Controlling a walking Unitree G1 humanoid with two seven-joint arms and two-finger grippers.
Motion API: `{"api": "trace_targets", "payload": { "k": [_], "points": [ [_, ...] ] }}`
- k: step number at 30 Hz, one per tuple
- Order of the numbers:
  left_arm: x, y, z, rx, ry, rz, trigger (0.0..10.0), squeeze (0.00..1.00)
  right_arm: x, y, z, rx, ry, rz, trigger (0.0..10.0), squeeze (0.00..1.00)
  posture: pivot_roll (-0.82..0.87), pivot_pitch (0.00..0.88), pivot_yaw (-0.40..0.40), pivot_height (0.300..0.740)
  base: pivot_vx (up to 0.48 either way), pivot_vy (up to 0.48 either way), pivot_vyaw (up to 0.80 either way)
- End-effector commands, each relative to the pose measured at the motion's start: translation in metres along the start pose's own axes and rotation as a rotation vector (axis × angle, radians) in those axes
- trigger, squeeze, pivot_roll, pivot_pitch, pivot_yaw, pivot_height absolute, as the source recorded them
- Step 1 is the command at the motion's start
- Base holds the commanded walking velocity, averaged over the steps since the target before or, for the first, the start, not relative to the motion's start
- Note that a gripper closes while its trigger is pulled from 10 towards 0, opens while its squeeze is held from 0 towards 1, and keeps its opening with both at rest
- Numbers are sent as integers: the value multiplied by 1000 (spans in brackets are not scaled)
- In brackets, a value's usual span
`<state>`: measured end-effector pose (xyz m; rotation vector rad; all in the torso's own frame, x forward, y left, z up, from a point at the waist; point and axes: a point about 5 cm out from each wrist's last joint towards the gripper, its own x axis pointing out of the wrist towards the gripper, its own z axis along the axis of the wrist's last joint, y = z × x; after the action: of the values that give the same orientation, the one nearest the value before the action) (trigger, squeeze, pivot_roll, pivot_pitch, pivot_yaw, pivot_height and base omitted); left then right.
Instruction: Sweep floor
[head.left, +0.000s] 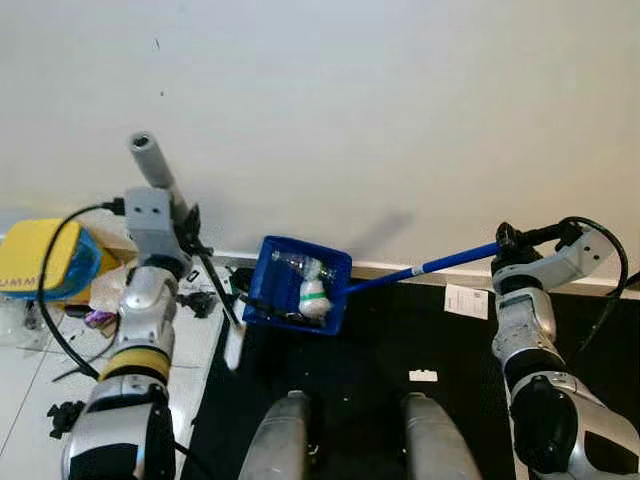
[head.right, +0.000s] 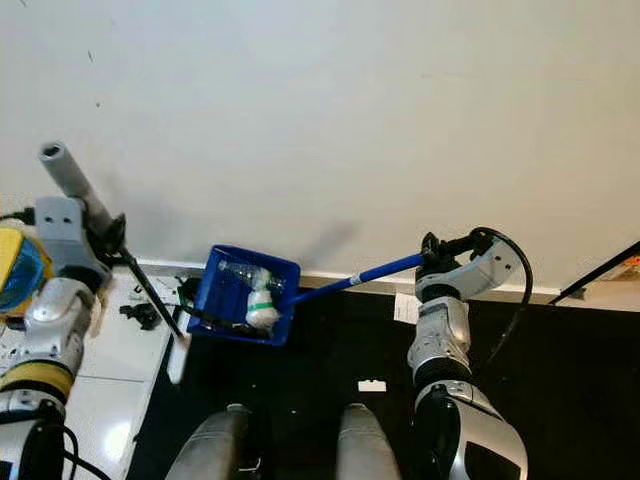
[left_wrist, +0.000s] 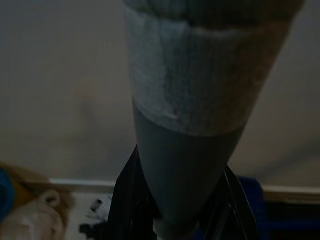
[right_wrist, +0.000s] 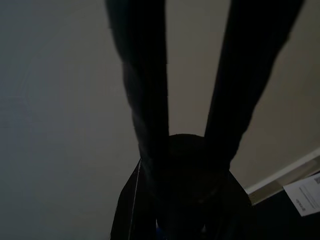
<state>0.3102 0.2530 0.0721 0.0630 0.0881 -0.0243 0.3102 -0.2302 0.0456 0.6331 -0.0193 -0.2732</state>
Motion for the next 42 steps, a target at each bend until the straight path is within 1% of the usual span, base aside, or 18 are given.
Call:
{"api": "trace_targets", "payload": {
  "k": [1, 2, 3, 5, 6, 8, 10, 13, 16, 17, 20, 23, 26, 29, 30, 35, 39, 42],
  "points": [
    [-1, -2, 1, -45, -21, -7, 10000, 0, 3, 4, 3, 88, -22, 12, 10000, 0, 31, 52, 48, 740, 0, 0, 0],
    [-2, -5, -1, -91, -30, -16, 10000, 0, 1, -2, -2, 196, -7, -36, 10000, 0, 31, 53, 45, 740, 0, 0, 0],
    [-2, -5, -1, -91, -30, -16, 10000, 0, 1, -2, -2, 196, -7, -36, 10000, 0, 31, 53, 45, 740, 0, 0, 0],
    [-3, -7, -3, -137, -35, -4, 10000, 0, -3, -11, -4, 269, -12, -88, 10000, 0, 34, 56, 42, 740, 0, 0, 0],
    [-3, -7, -3, -137, -35, -4, 10000, 0, -3, -11, -4, 269, -12, -88, 10000, 0, 34, 56, 42, 740, 0, 0, 0],
    [-5, -8, -4, -175, -40, 17, 10000, 0, -6, -19, -4, 319, -28, -123, 10000, 0, 30, 59, 43, 740, 0, 0, 0],
    [-6, -8, -5, -185, -41, 21, 10000, 0, -8, -21, -4, 327, -34, -129, 10000, 0, 29, 60, 45, 740, 0, 0, 0],
    [-8, -12, -9, -169, -24, 16, 10000, 0, -9, -24, -3, 304, -33, -125, 10000, 0, 28, 65, 45, 740, 0, 0, 0],
    [-9, -18, -12, -152, -12, -18, 10000, 0, -9, -23, -2, 250, -29, -108, 10000, 0, 27, 70, 44, 740, 0, 0, 0],
    [-9, -21, -13, -128, -7, -27, 10000, 0, -9, -22, 0, 203, -29, -92, 10000, 0, 26, 72, 43, 740, 0, 0, 0],
    [-12, -25, -20, -65, 24, -36, 10000, 0, -6, -17, 4, 128, -33, -49, 10000, 0, 25, 74, 40, 740, 0, 0, 0],
    [-15, -25, -25, -27, 42, -32, 10000, 0, -4, -15, 7, 101, -39, -29, 10000, 0, 22, 74, 38, 740, 0, 0, 0],
    [-19, -21, -35, 33, 116, 18, 10000, 0, -2, -14, 12, 63, -46, 1, 10000, 0, 20, 73, 31, 740, 0, 0, 0],
    [-21, -19, -38, 42, 135, 23, 10000, 0, -2, -13, 13, 31, -41, 25, 10000, 0, 20, 72, 28, 740, 0, 0, 0],
    [-22, -19, -38, 52, 128, 19, 10000, 0, -2, -12, 14, -18, -27, 54, 10000, 0, 20, 71, 22, 740, 0, 0, 0],
    [-22, -20, -35, 15, 93, 38, 10000, 0, -2, -10, 13, -59, -14, 77, 10000, 0, 21, 71, 17, 740, 0, 0, 0],
    [-20, -31, -32, -37, 52, 26, 10000, 0, -2, -4, 10, -94, 0, 98, 10000, 0, 16, 69, 16, 740, 0, 0, 0],
    [-19, -35, -30, -42, 44, 18, 10000, 0, -2, -2, 8, -99, 4, 101, 10000, 0, 15, 70, 15, 740, 0, 0, 0]
  ]
}}
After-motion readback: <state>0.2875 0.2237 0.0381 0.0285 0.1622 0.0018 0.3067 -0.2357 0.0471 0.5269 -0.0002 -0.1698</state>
